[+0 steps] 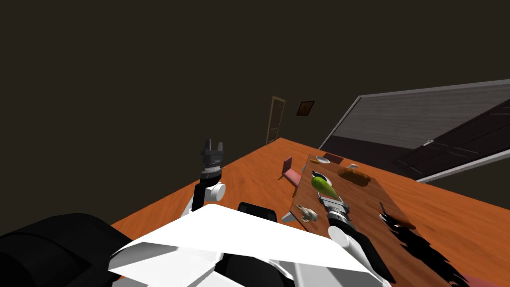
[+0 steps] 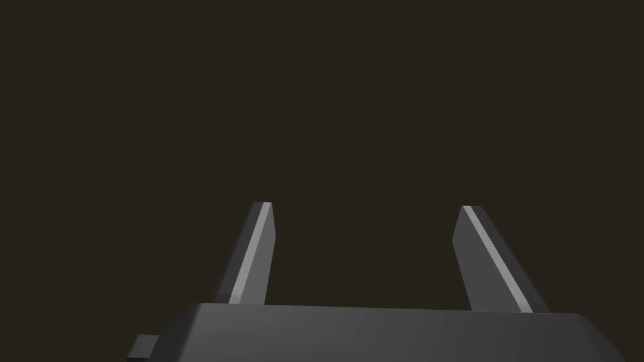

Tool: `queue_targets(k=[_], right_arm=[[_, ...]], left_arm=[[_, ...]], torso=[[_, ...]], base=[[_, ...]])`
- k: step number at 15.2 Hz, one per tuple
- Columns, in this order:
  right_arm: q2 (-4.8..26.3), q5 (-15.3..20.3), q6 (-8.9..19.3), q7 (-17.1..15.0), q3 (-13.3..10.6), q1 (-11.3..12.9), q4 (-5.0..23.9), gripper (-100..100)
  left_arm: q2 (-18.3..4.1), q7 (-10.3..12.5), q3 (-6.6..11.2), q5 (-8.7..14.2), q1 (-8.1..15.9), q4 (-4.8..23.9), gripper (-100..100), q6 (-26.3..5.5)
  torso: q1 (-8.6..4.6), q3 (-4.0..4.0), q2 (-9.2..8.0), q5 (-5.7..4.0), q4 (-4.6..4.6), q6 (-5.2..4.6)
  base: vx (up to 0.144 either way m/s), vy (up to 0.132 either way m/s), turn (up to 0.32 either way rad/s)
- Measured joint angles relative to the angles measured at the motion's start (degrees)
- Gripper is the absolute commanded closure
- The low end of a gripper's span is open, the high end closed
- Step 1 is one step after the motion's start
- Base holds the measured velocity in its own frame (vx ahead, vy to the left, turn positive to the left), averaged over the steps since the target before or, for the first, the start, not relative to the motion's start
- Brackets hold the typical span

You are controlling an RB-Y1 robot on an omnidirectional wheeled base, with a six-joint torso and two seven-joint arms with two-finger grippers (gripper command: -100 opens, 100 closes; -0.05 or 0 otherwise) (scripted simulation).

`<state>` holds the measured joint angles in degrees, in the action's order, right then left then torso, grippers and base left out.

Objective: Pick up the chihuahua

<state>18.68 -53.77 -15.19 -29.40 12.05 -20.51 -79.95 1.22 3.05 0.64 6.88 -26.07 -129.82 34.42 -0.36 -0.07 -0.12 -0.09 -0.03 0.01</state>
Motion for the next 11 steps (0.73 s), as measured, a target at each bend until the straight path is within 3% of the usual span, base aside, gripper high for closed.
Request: queue_targets(k=[4, 7, 11], right_arm=[[-0.7, -4.8, 1.1, -2.3, 0.7, 0.7, 5.0, -100], [-2.3, -8.2, 3.2, -2.4, 2.9, 1.4, 7.4, -100], [-3.0, -12.4, 3.6, -5.1, 3.1, 1.8, 12.0, -100]], left_arm=[[0.0, 0.0, 0.0, 0.0, 0.0, 0.0, 0, 0.0], [0.0, 0.0, 0.01, 0.0, 0.0, 0.0, 0, 0.0], [0.0, 0.0, 0.0, 0.0, 0.0, 0.0, 0, 0.0]], torso=[[0.06, -0.01, -0.01, 0.01, 0.0, 0.0], [0.0, 0.02, 0.04, 0.01, 0.01, -0.04], [0.02, 0.04, 0.06, 0.0, 0.01, 0.0]], base=[[-0.069, -0.034, 0.279], [-0.052, -0.046, 0.136], [-0.054, -0.04, 0.241]])
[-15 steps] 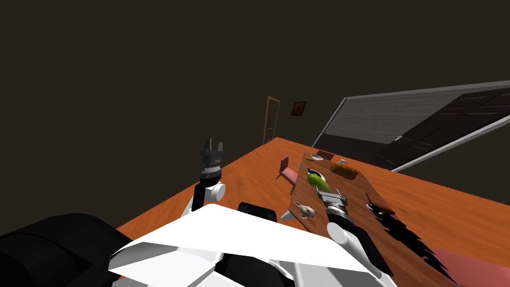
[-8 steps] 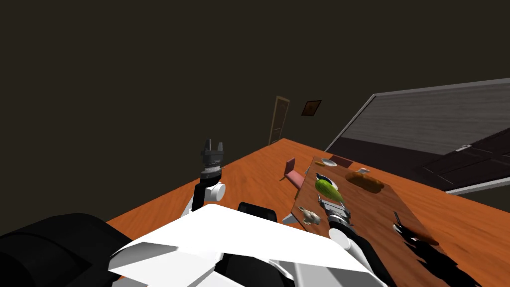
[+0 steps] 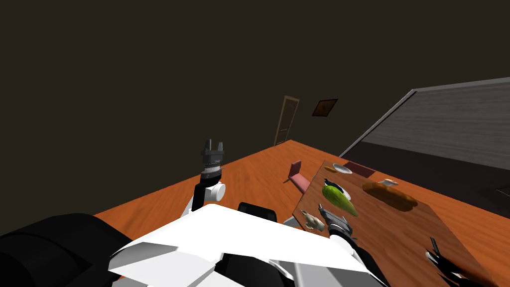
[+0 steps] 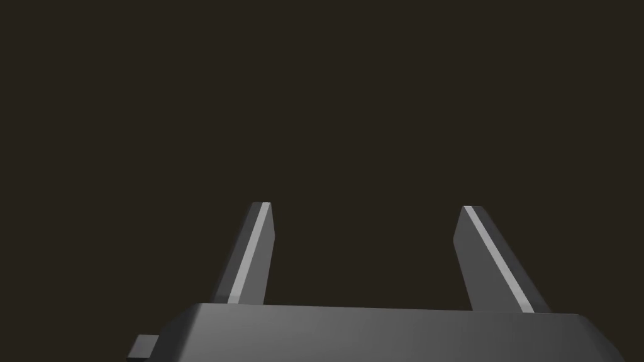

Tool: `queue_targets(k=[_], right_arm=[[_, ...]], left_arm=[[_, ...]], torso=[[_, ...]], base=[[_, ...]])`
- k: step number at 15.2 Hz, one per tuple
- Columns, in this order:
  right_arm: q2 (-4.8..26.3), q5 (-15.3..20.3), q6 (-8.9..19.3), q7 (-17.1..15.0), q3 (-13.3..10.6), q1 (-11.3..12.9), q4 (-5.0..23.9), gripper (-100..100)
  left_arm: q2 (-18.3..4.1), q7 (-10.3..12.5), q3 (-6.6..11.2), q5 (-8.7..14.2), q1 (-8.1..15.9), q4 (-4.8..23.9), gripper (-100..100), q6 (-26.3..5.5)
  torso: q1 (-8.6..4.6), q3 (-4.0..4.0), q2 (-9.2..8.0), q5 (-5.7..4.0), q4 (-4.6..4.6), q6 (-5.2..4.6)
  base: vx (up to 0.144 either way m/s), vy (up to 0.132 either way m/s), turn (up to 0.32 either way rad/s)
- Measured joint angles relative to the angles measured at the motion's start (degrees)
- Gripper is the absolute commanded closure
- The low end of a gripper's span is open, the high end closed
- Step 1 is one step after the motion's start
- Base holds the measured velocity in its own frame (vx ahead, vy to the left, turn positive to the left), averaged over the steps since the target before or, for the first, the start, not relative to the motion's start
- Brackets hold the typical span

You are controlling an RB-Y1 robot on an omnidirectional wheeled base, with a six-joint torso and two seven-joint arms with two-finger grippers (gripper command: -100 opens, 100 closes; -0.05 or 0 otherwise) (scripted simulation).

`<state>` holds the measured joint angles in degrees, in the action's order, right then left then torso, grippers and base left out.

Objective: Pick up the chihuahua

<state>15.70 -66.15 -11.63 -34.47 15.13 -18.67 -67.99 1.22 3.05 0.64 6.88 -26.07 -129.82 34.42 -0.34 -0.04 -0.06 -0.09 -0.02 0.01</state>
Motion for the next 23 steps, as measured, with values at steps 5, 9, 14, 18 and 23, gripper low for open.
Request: queue_targets(k=[5, 9, 14, 18, 23], right_arm=[[-1.3, -4.6, 0.7, -3.0, 0.4, 1.6, 7.2, -100], [-4.1, -7.7, 2.5, -2.4, 2.9, 1.2, 7.9, -100], [-5.8, -10.3, 2.4, -5.1, 1.8, 1.2, 11.8, -100], [-8.9, -13.7, 3.5, -7.0, 3.0, 1.6, 15.5, -100], [-13.4, -16.3, 4.3, -7.1, 4.5, 2.3, 18.3, -100]], left_arm=[[0.0, 0.0, 0.0, 0.0, 0.0, 0.0, 0, 0.0], [0.0, 0.0, 0.0, 0.0, 0.0, 0.0, 0, 0.0], [0.0, 0.0, 0.0, 0.0, 0.0, 0.0, 0, 0.0], [0.0, 0.0, 0.01, 0.0, 0.0, 0.0, 0, 0.0], [0.0, 0.0, 0.01, 0.0, 0.0, 0.0, 0, 0.0]], torso=[[-0.05, 0.03, 0.04, -0.01, 0.01, 0.04], [0.03, 0.07, 0.12, 0.01, 0.03, -0.02], [-0.04, 0.07, 0.12, -0.01, 0.03, -0.01], [-0.18, 0.06, 0.11, -0.04, 0.03, -0.03], [-0.17, 0.11, 0.2, -0.03, 0.04, -0.03]], base=[[-0.049, -0.044, 0.211], [-0.028, -0.032, 0.084], [-0.03, -0.044, 0.159], [-0.036, -0.076, 0.131], [-0.018, -0.07, 0.072]])
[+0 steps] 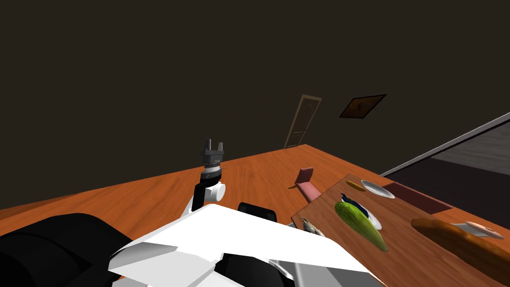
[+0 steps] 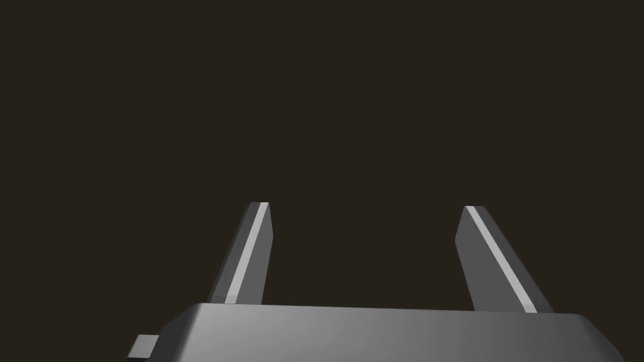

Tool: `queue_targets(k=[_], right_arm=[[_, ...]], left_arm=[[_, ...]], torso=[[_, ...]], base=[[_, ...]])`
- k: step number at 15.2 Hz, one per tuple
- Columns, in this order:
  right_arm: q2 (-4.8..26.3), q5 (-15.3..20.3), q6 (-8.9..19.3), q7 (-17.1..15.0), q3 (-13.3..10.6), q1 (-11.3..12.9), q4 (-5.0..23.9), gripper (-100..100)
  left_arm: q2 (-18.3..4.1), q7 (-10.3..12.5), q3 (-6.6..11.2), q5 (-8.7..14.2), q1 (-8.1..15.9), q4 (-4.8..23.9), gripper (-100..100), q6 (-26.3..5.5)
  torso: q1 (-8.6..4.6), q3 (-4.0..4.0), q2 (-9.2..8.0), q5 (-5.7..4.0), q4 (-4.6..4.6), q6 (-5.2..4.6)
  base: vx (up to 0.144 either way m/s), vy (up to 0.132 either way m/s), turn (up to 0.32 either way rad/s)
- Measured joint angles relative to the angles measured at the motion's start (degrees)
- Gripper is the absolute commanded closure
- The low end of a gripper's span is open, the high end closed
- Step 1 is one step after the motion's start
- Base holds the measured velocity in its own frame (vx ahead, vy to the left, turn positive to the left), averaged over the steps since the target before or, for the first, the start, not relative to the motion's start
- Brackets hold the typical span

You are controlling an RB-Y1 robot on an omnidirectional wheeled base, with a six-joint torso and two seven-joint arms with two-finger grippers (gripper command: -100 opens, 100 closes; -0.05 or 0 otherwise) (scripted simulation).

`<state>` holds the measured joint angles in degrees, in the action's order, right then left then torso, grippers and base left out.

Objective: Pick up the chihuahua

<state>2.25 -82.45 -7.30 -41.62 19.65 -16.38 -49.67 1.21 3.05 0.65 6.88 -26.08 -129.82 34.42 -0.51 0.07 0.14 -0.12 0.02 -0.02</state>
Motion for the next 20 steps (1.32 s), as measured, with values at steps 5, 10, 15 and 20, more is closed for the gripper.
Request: queue_targets(k=[5, 10, 15, 20], right_arm=[[-3.0, -0.1, -0.9, -2.8, -1.2, 0.2, 2.0, -100], [-3.7, 1.0, -0.7, -3.1, -0.9, 0.7, 2.6, -100], [-3.5, 6.2, -2.1, -8.3, -2.8, 2.5, 5.5, -100], [-3.0, 11.0, -3.5, -13.9, -5.0, 4.0, 8.3, -100]], left_arm=[[0.0, 0.0, 0.0, 0.0, 0.0, 0.0, 0, 0.0], [0.0, 0.0, 0.0, 0.0, 0.0, 0.0, 0, 0.0], [0.0, 0.0, 0.0, 0.0, 0.0, 0.0, 0, 0.0], [0.0, 0.0, 0.0, 0.0, 0.0, 0.0, 0, 0.0]], torso=[[0.11, 0.05, 0.09, 0.03, 0.02, -0.02], [0.22, 0.08, 0.13, 0.06, 0.03, -0.03], [0.19, 0.1, 0.17, 0.05, 0.04, -0.01], [0.19, 0.1, 0.18, 0.05, 0.04, -0.03]], base=[[0.001, -0.043, 0.024], [0.008, -0.011, -0.072], [0.017, -0.021, -0.076], [0.016, -0.019, -0.099]])
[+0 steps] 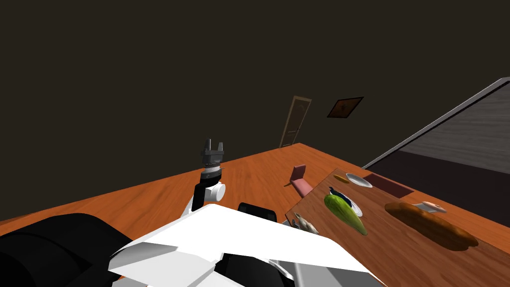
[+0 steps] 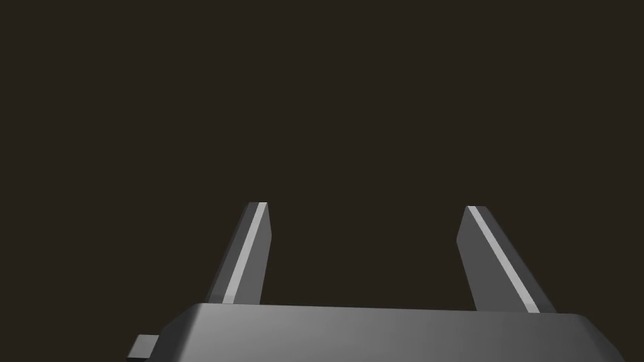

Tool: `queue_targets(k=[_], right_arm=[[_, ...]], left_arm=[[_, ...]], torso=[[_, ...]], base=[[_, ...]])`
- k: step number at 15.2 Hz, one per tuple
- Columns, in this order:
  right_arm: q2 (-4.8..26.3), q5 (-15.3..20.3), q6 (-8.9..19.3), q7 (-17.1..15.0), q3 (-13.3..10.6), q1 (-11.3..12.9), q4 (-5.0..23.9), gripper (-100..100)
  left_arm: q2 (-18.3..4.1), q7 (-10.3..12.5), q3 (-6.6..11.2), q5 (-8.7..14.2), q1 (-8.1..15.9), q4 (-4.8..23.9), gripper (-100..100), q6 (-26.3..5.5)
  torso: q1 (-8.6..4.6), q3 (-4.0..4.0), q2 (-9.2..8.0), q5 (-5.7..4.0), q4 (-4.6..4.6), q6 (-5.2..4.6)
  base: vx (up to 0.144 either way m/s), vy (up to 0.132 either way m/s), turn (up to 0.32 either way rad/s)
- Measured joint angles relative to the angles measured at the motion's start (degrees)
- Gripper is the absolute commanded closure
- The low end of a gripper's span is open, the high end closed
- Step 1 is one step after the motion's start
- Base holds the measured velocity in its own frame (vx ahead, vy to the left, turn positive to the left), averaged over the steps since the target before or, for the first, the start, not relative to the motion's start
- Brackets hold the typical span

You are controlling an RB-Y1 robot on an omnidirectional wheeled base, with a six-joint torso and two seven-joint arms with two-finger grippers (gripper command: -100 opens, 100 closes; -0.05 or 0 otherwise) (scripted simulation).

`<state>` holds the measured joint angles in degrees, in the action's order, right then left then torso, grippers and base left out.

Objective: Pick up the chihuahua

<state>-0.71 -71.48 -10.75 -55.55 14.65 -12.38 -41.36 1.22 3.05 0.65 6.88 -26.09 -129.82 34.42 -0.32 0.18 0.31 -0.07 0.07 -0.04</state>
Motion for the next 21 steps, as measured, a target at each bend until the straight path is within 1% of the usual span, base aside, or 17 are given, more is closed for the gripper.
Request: queue_targets(k=[1, 4, 7, 10, 11, 12, 13, 18, 21], right_arm=[[0.1, 0.7, -0.2, -1.0, -0.4, 0.2, 0.4, -100], [1.0, 4.4, -1.7, -6.2, -3.0, 1.7, 3.4, -100], [1.0, 7.9, -2.5, -10.1, -4.0, 2.8, 5.1, -100], [1.1, 11.0, -3.1, -13.0, -4.9, 3.8, 6.7, -100], [1.4, 12.2, -3.6, -14.6, -5.8, 4.4, 7.8, -100], [1.5, 13.3, -3.9, -15.9, -6.2, 4.7, 8.4, -100], [1.5, 13.5, -4.0, -16.2, -6.2, 4.8, 8.4, 100], [1.5, 13.4, -4.0, -16.4, -6.2, 4.8, 8.4, 100], [1.2, 11.1, -3.2, -13.8, -5.0, 3.7, 6.6, 100]], left_arm=[[0.0, 0.0, 0.0, 0.0, 0.0, 0.0, 0, 0.0], [0.0, 0.0, 0.0, 0.0, 0.0, 0.0, 0, 0.0], [0.0, 0.0, 0.0, 0.0, 0.0, 0.0, 0, 0.0], [0.0, 0.0, 0.0, 0.0, 0.0, 0.0, 0, 0.0], [0.0, 0.0, 0.0, 0.0, 0.0, 0.0, 0, 0.0], [0.0, 0.0, 0.0, 0.0, 0.0, 0.0, 0, 0.0], [0.0, 0.0, 0.0, 0.0, 0.0, 0.0, 0, 0.0], [0.0, 0.0, -0.01, 0.0, 0.0, 0.0, 0, 0.0], [0.0, 0.0, -0.01, 0.0, 0.0, 0.0, 0, 0.0]], torso=[[0.02, -0.01, -0.01, 0.0, 0.0, 0.01], [0.0, 0.01, 0.01, 0.0, 0.0, 0.0], [0.0, 0.01, 0.01, 0.0, 0.0, 0.0], [0.0, 0.0, 0.0, 0.0, 0.0, 0.01], [0.0, 0.0, 0.0, 0.0, 0.0, 0.0], [0.03, 0.0, -0.01, 0.0, 0.0, 0.01], [0.08, -0.02, -0.04, 0.01, -0.01, 0.01], [0.11, -0.03, -0.06, 0.05, 0.0, 0.05], [0.15, -0.08, -0.14, 0.05, -0.03, 0.08]], base=[[0.016, -0.018, -0.097], [0.021, -0.021, -0.115], [0.021, -0.023, -0.135], [0.021, -0.019, -0.07], [0.016, -0.01, -0.09], [0.005, 0.008, -0.012], [0.0, 0.0, 0.0], [-0.002, 0.001, 0.023], [-0.019, 0.012, 0.115]])
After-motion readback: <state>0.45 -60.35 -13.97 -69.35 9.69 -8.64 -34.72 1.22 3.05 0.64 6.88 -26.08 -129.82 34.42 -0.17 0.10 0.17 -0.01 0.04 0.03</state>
